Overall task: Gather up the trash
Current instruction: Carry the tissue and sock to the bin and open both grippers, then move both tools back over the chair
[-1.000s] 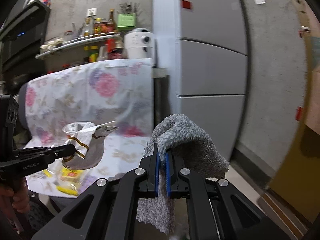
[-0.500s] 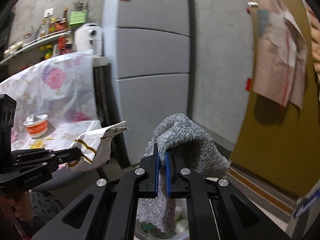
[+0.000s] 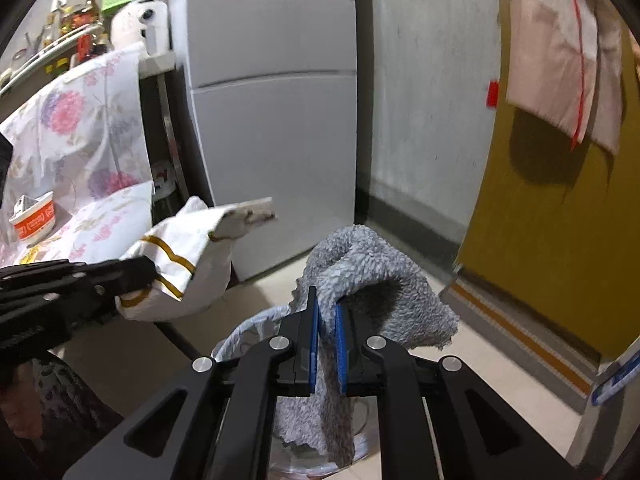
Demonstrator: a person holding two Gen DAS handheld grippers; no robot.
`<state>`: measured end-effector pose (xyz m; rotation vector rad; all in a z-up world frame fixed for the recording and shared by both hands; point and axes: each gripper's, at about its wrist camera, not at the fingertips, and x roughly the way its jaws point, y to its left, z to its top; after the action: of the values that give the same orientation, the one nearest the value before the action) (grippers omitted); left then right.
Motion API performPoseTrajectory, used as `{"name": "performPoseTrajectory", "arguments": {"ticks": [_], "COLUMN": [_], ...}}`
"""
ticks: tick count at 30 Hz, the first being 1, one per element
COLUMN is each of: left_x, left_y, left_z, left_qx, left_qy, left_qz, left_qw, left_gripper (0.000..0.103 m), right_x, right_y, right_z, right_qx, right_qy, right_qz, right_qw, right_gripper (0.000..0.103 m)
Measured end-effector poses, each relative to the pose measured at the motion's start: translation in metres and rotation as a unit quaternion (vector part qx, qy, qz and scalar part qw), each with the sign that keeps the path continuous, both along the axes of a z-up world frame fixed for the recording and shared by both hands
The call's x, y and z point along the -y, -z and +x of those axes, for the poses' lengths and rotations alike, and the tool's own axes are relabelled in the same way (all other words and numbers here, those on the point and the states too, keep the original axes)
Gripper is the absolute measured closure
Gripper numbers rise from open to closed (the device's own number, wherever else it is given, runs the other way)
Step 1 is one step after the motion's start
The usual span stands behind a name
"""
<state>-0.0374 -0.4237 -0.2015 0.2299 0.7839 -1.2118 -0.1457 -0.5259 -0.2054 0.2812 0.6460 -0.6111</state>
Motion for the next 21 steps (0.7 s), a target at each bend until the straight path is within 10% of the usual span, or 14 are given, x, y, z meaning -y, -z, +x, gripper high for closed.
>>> {"name": "performPoseTrajectory", "arguments": {"ticks": [5,21], "left_x": [-0.002,-0.077], "left_y": [0.005,-0.036], "left_z": [0.008,0.036], "left_qx": [-0.019,0.022], "left_qy": [-0.009,-0.096], "left_qz": [0.006,-0.021], "left_qw": [0.9998,0.9949], "left_gripper": [0.071,0.07], "right_x": [0.013,-0.033], "right_y": [0.016,-0.102], "right_z": [0.005,-0.016], "right_qx": [-0.007,0.116], "right_qy": [0.012,0.02], "right_qz": [0.046,-0.047], "right_qw": [0.999,0.992], "right_gripper": [0.055,0.053]}}
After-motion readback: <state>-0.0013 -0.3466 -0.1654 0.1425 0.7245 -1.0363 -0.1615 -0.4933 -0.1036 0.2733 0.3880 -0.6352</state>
